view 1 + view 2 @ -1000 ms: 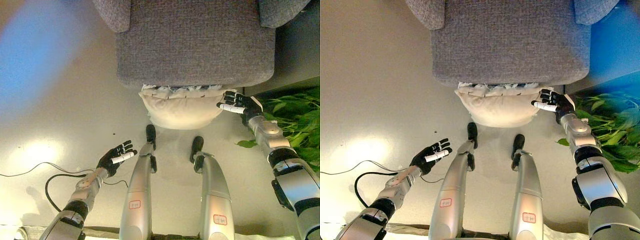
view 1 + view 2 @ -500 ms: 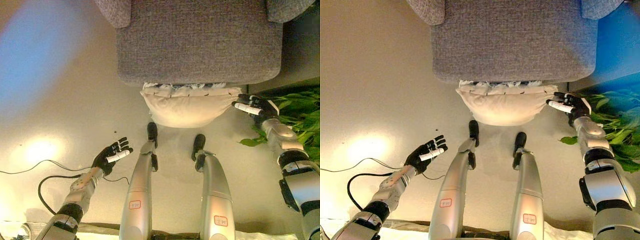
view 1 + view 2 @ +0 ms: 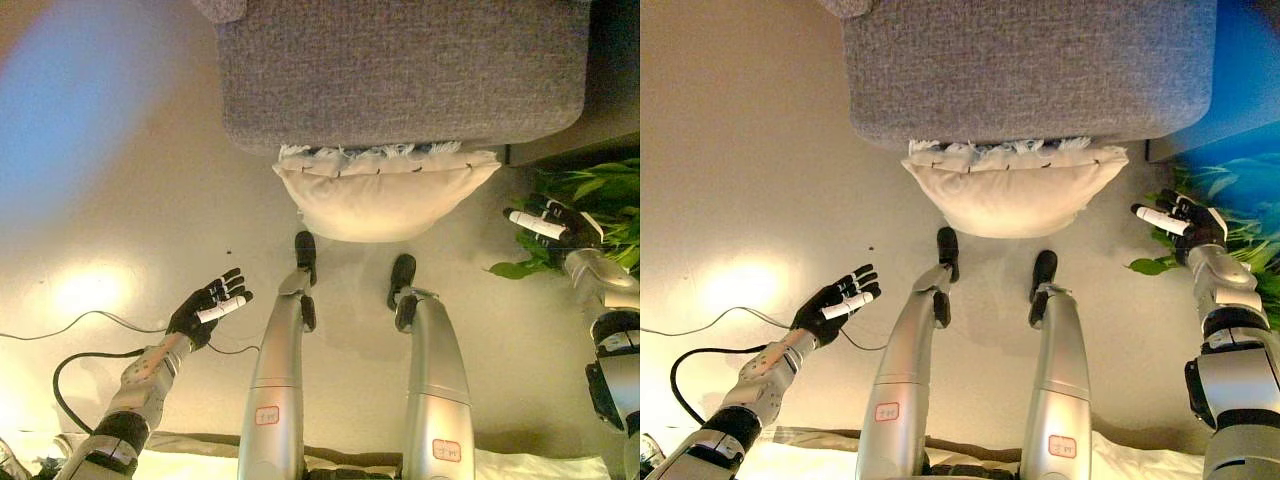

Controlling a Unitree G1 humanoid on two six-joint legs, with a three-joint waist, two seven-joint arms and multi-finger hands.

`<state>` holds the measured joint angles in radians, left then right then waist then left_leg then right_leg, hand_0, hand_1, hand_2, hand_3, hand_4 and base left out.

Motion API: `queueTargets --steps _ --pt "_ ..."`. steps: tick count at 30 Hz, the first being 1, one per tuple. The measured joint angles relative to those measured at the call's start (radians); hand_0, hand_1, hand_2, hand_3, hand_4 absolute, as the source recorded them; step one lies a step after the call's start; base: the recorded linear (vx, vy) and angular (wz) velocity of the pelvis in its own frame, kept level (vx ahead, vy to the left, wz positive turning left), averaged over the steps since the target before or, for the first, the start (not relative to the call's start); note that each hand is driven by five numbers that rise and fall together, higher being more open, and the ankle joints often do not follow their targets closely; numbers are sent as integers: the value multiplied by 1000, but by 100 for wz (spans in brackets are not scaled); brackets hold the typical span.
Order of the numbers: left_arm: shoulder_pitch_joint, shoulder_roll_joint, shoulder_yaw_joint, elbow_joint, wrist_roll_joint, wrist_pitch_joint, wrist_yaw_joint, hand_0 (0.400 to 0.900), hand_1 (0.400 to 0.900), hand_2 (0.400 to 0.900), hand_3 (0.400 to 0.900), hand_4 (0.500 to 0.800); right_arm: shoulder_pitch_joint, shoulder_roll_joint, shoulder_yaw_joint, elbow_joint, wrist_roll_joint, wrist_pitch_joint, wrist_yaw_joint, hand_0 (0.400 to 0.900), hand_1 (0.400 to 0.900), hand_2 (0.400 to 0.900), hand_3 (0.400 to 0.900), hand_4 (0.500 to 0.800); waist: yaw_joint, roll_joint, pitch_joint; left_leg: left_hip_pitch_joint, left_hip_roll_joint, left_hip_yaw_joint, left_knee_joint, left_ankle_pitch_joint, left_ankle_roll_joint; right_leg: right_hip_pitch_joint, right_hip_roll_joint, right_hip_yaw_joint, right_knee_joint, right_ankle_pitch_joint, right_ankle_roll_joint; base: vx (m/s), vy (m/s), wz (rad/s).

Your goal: Pick up the pillow and put it on the sofa.

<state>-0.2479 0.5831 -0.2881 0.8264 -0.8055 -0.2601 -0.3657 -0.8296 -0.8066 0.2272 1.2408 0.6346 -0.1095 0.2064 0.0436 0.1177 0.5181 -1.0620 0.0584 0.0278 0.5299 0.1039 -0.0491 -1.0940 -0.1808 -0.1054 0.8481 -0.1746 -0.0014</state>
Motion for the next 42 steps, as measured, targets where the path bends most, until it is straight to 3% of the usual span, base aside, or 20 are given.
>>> queueTargets --steps 11,19,20,21,22,42 --pt "7 -1 -23 -11 -35 -20 -8 900 900 900 900 800 -164 12 155 -62 -4 -30 62 900 900 900 900 800 44 9 0 -9 -8 -3 4 0 -2 -15 1 10 0 0 0 -9 20 -1" --pt "32 -16 -24 -13 -35 -47 -8 900 900 900 900 800 -192 11 212 -68 -23 -9 63 900 900 900 900 800 42 9 0 2 -10 -7 -15 2 -4 -3 2 7 -10 -1 1 -4 8 0" --pt "32 -18 -24 -14 -35 -48 -7 900 900 900 900 800 -199 12 227 -70 -23 -2 63 598 598 598 598 619 42 9 0 6 -10 -12 -21 4 -7 2 5 6 -16 0 1 -9 15 3" --pt "32 -19 -24 -14 -34 -48 -7 900 900 900 900 800 -200 11 231 -72 -23 0 63 459 459 459 459 535 41 9 0 8 -10 -13 -23 4 -7 3 6 6 -17 0 1 0 0 0" --pt "33 -23 -24 -14 -34 -49 -7 900 900 900 900 800 -201 11 239 -82 -23 5 63 400 400 400 400 500 42 9 0 14 -10 -14 -28 5 -9 9 8 7 -20 0 1 0 0 0" --pt "47 -37 -24 -17 -34 -59 1 900 900 900 900 800 -232 50 278 -105 -62 45 68 400 400 400 400 500 46 15 0 67 -11 -25 -86 24 -21 49 11 -6 -48 -2 -6 0 5 1"
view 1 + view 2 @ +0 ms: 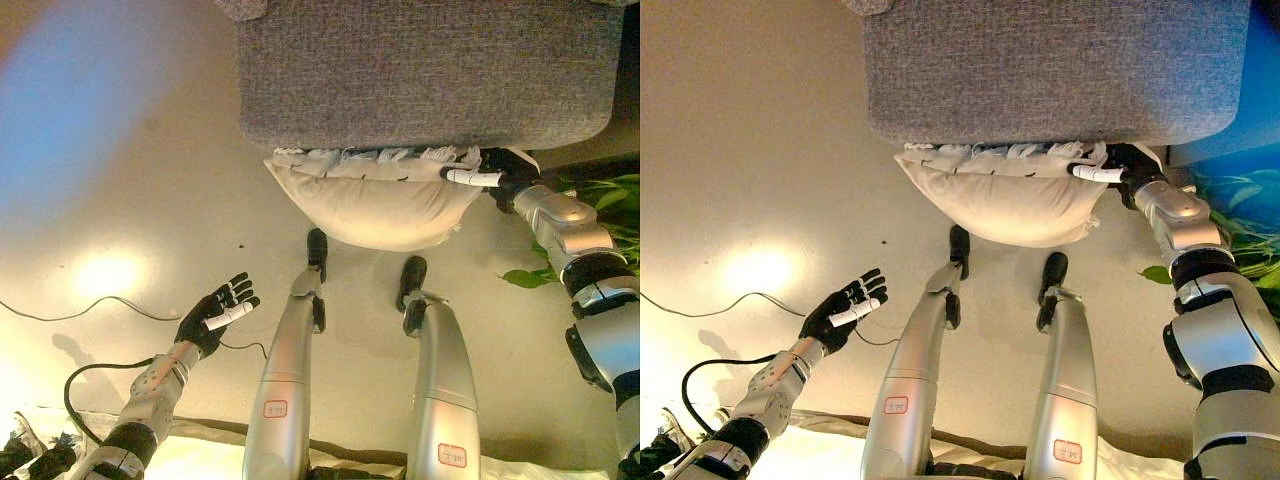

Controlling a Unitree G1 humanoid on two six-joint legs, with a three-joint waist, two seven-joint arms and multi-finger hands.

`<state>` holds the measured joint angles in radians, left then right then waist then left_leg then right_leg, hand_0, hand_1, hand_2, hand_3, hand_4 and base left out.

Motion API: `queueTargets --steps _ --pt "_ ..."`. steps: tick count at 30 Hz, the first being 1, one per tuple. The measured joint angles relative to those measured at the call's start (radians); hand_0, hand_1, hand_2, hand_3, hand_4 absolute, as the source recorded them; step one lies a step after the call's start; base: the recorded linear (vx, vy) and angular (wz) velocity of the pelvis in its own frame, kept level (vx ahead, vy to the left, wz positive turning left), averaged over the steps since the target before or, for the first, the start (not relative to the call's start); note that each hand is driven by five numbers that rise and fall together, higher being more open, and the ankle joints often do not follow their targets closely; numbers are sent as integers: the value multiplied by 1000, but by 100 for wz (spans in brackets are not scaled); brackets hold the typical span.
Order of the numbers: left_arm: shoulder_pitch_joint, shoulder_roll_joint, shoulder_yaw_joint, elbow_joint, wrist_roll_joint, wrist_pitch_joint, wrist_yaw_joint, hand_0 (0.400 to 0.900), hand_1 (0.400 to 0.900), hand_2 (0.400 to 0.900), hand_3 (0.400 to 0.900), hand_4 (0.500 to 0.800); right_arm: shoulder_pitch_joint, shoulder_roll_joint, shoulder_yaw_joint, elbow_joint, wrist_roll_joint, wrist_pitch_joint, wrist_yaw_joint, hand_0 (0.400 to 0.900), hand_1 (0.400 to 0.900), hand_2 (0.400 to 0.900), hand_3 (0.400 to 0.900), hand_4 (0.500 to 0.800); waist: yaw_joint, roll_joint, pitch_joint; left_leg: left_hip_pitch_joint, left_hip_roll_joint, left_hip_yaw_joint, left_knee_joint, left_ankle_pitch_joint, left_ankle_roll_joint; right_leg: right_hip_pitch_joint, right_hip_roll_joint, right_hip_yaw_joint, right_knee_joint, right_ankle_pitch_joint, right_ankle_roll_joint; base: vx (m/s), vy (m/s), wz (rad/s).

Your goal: Pick up the pillow and put it on the sofa.

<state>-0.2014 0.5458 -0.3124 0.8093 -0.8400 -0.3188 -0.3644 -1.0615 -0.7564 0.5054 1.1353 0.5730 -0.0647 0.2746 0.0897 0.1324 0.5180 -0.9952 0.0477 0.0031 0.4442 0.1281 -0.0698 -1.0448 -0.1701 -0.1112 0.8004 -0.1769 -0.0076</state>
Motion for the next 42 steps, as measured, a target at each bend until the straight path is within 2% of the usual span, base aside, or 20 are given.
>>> queueTargets --steps 7,11,14,17,21,26,28,30,33,36,40,42 --pt "0 0 0 0 0 3 -2 900 900 900 900 800 9 9 2 1 -52 1 -9 400 400 400 400 500 -1 2 0 38 1 -7 -19 14 -1 42 2 -13 -23 7 -2 -31 1 -3" --pt "0 -8 0 2 5 19 0 900 900 900 900 800 46 30 2 -5 -90 17 -24 400 400 400 400 500 -5 3 0 108 2 -10 -51 12 -1 115 4 -20 -56 10 -3 -33 -3 -11" --pt "-1 -29 1 18 23 28 2 900 900 900 900 800 119 49 2 -38 -133 20 -38 400 400 400 400 500 -7 2 0 198 5 -9 -90 14 1 212 9 -27 -109 21 6 17 25 -15" --pt "-7 -61 7 57 64 61 3 900 900 900 900 800 187 81 2 -47 -186 28 -51 400 400 400 400 500 -9 1 1 331 8 7 -155 19 8 345 18 -22 -189 39 21 84 86 -20" --pt "-9 -87 40 136 129 103 0 900 900 900 900 800 262 98 2 -68 -254 58 -47 400 400 400 400 500 -28 -6 -3 546 4 37 -262 21 28 563 21 -16 -327 66 49 139 78 -21" --pt "-9 -104 121 216 214 151 0 900 900 900 900 800 316 87 0 -174 -324 106 -33 400 400 400 400 500 -41 -44 -18 703 8 77 -352 20 46 723 21 6 -466 113 76 197 64 -23" --pt "16 -106 155 235 249 168 1 900 900 900 900 800 354 87 0 -253 -365 153 -3 400 400 400 400 500 -55 -80 -43 775 7 89 -395 17 49 802 23 5 -537 131 86 206 51 -20" --pt "35 -112 188 277 285 191 2 900 900 900 900 800 407 80 -1 -359 -407 188 32 400 400 400 400 500 -63 -130 -105 833 8 110 -438 14 54 872 29 9 -619 157 95 162 36 -23" --pt "58 -114 198 294 316 213 8 900 900 900 900 800 448 49 -1 -494 -432 248 69 400 400 400 400 500 -73 -177 -176 890 9 133 -475 12 54 938 34 12 -697 178 102 99 24 -21" --pt "67 -124 212 336 343 244 11 900 900 900 900 800 447 14 -1 -612 -454 285 145 400 400 400 400 500 -90 -198 -240 960 13 151 -520 8 49 1008 38 12 -764 199 102 76 37 -23" --pt "97 -139 227 355 369 258 19 900 900 900 900 800 412 -29 13 -701 -464 302 213 400 400 400 400 500 -118 -199 -321 985 20 171 -524 -7 40 1046 46 15 -815 216 98 14 19 -22" --pt "111 -146 231 366 376 264 24 900 900 900 900 800 346 -59 68 -755 -460 317 235 400 400 400 400 500 -133 -199 -356 999 31 190 -524 -13 32 1054 57 23 -831 227 92 5 26 -23"
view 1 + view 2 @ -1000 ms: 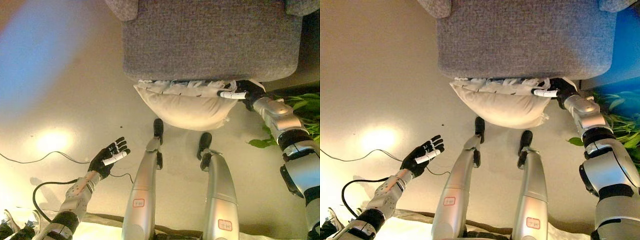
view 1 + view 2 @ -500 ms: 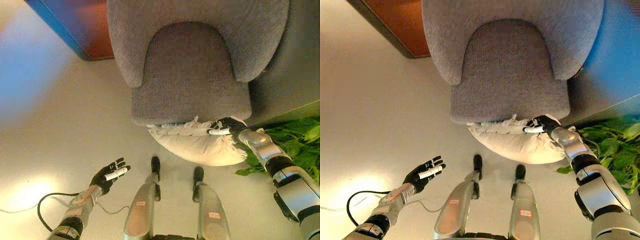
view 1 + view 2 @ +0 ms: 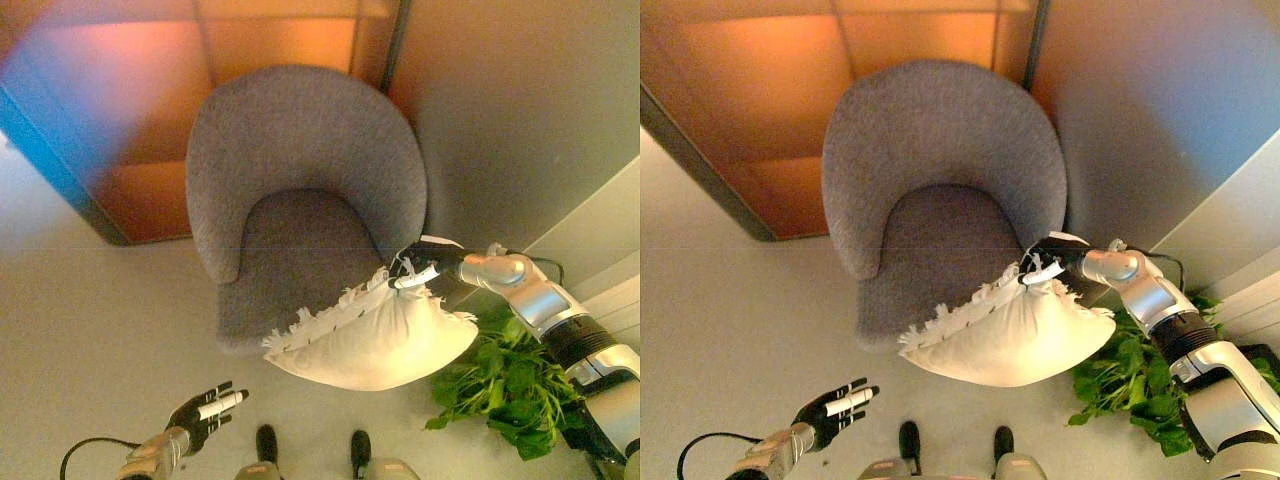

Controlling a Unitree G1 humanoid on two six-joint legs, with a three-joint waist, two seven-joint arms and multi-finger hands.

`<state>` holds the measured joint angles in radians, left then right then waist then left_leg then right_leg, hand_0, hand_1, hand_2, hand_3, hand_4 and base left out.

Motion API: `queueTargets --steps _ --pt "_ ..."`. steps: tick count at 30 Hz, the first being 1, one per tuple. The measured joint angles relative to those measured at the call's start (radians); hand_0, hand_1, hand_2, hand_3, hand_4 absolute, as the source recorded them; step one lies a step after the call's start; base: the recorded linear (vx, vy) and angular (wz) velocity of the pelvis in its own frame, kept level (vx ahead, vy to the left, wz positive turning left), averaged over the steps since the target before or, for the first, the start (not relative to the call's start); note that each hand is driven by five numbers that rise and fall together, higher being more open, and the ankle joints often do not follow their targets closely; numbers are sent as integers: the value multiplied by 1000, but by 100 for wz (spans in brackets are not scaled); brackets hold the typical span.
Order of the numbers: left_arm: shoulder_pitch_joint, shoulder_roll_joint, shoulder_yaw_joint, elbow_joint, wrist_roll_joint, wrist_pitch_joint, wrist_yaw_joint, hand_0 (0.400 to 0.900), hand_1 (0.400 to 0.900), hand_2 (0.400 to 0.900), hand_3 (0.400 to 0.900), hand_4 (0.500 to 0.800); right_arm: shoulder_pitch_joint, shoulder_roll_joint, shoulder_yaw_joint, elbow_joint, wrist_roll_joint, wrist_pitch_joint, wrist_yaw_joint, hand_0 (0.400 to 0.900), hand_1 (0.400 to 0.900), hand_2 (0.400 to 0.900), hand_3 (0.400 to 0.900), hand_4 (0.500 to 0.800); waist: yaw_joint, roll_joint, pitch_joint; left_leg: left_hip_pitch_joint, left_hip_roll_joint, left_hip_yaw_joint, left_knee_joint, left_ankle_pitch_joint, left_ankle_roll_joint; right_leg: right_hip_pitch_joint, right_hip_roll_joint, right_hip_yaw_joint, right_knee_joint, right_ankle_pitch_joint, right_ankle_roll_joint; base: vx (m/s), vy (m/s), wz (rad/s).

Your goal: Pick up the pillow and put it on the sofa.

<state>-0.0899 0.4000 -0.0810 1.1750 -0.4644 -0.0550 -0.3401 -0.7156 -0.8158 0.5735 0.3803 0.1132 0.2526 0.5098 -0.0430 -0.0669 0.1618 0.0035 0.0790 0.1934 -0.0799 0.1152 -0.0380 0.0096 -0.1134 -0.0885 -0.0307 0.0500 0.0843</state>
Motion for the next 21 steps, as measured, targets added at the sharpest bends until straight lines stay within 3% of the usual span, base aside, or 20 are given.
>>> queueTargets --steps 8,17,21 --pt "29 -17 4 6 0 35 6 900 900 900 900 800 -170 -19 85 -71 64 30 16 400 400 400 400 500 -12 8 -47 21 27 45 -1 -7 -18 11 12 -17 -37 27 -13 33 18 -11" --pt "33 -54 23 7 0 34 2 900 900 900 900 800 -228 -12 172 -43 111 34 -37 400 400 400 400 500 27 24 -68 20 29 15 -1 -7 -23 38 13 -66 -56 33 -15 73 -22 20" --pt "49 -57 14 6 -1 34 1 900 900 900 900 800 -260 35 172 103 169 47 -106 400 400 400 400 500 61 22 -74 14 28 -13 -1 -4 -25 46 12 -99 -56 28 -16 84 -40 21"
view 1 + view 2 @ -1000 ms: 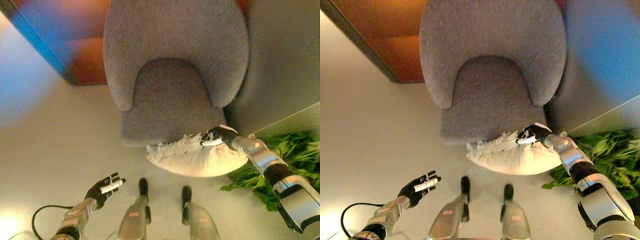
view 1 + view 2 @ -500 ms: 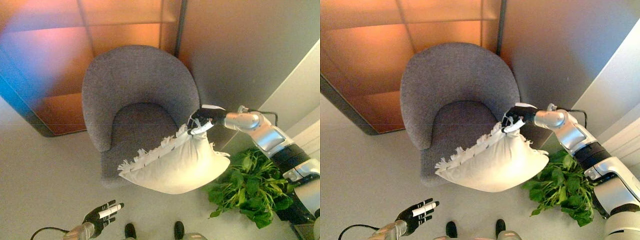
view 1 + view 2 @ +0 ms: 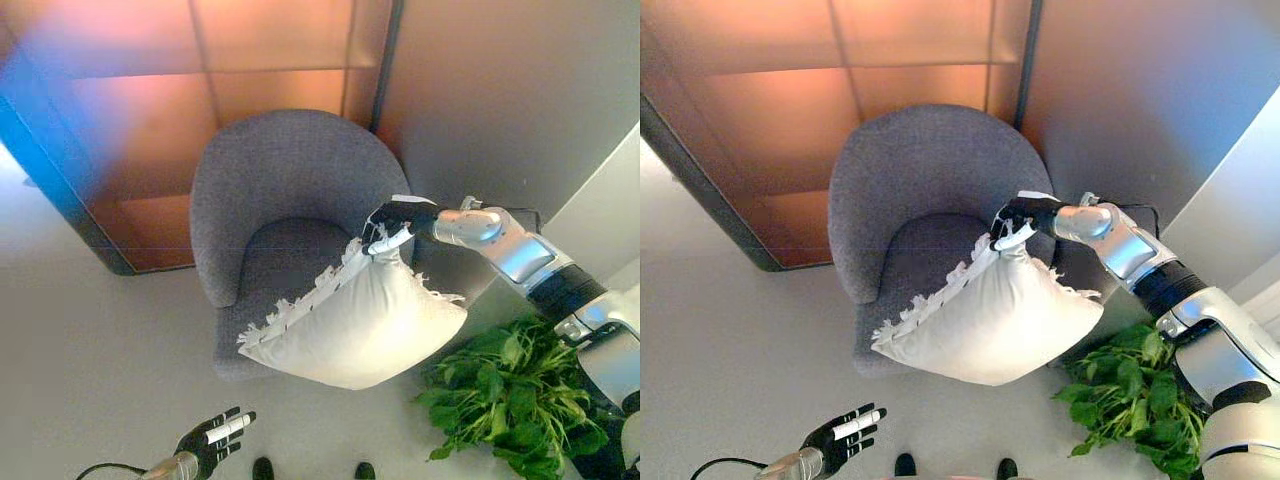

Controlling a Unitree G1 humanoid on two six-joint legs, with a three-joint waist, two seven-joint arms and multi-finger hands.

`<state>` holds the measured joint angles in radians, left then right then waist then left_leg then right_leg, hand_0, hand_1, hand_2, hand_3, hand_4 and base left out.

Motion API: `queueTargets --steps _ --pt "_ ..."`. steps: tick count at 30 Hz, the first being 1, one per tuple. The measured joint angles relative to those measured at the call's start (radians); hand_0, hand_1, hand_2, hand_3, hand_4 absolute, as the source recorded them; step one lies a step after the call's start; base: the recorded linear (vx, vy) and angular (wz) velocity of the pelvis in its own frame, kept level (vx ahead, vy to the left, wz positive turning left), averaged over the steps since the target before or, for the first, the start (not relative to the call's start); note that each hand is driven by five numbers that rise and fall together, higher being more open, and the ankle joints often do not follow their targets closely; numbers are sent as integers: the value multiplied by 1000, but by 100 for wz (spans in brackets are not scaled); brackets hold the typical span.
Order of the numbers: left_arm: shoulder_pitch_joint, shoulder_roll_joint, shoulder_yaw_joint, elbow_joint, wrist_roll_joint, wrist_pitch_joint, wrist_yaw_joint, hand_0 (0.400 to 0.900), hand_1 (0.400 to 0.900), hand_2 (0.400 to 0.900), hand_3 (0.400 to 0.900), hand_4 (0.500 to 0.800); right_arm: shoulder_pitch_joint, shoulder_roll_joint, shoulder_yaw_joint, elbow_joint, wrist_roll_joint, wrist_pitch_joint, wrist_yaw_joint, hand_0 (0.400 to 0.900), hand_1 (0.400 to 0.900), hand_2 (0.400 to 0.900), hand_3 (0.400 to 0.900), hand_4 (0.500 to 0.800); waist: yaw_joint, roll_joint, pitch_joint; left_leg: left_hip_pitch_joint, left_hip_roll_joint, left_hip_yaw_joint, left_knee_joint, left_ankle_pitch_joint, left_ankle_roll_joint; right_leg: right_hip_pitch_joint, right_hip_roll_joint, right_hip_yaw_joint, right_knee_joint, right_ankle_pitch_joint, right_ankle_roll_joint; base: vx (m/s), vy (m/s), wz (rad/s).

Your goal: Pick up the pillow and put it on the sofa.

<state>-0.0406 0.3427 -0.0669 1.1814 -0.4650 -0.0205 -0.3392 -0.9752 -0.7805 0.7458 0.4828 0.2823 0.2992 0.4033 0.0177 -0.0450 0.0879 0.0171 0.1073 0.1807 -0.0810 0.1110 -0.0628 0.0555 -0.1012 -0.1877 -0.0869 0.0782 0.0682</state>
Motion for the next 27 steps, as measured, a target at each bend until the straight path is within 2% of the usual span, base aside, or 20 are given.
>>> queueTargets --steps 4,5,7,8,11,15,20,27 --pt "21 0 -8 0 -1 0 0 900 900 900 900 800 -33 26 0 134 12 6 -32 400 400 400 400 500 23 -1 -6 -7 -1 -22 0 3 -1 7 0 -23 0 -5 -1 84 -25 24" --pt "29 -1 -8 1 -1 0 -1 900 900 900 900 800 -46 31 0 208 28 5 -38 400 400 400 400 500 42 -1 -8 -10 -3 -37 0 5 -1 11 -1 -38 0 -8 0 94 -22 26" --pt "39 -1 -8 2 -1 -1 -1 900 900 900 900 800 -61 39 0 284 29 3 -61 833 833 833 833 760 53 -2 -11 -16 -3 -46 0 7 -2 13 0 -45 0 -10 -1 71 -30 29" --pt "43 -1 -8 4 -1 -1 -3 900 900 900 900 800 -73 45 0 324 29 2 -74 900 900 900 900 800 64 -2 -12 -19 -3 -53 0 8 -2 12 0 -54 0 -10 -1 37 -41 26" --pt "48 -2 -10 24 -1 -5 -8 900 900 900 900 800 -104 47 -1 398 37 -6 -96 900 900 900 900 800 70 -2 -12 -32 -4 -72 0 15 -2 12 0 -77 0 -13 -2 16 -36 22" --pt "66 -5 -19 37 -1 -6 -11 900 900 900 900 800 -227 48 -7 529 38 -75 -117 900 900 900 900 800 76 -3 -13 -36 -5 -91 0 20 -3 20 1 -96 0 -15 -3 -5 1 10" --pt "69 -7 -40 37 -1 -20 -13 900 900 900 900 800 -280 48 -7 577 11 -148 -121 900 900 900 900 800 86 -9 -46 -36 -5 -92 0 21 -2 23 0 -99 0 -16 -4 -6 1 2" --pt "49 -7 -85 36 -1 -23 -13 900 900 900 900 800 -280 47 -7 603 -23 -162 -121 900 900 900 900 800 93 0 -66 -29 -5 -91 0 21 -1 27 0 -97 1 -15 -4 -12 10 -6"
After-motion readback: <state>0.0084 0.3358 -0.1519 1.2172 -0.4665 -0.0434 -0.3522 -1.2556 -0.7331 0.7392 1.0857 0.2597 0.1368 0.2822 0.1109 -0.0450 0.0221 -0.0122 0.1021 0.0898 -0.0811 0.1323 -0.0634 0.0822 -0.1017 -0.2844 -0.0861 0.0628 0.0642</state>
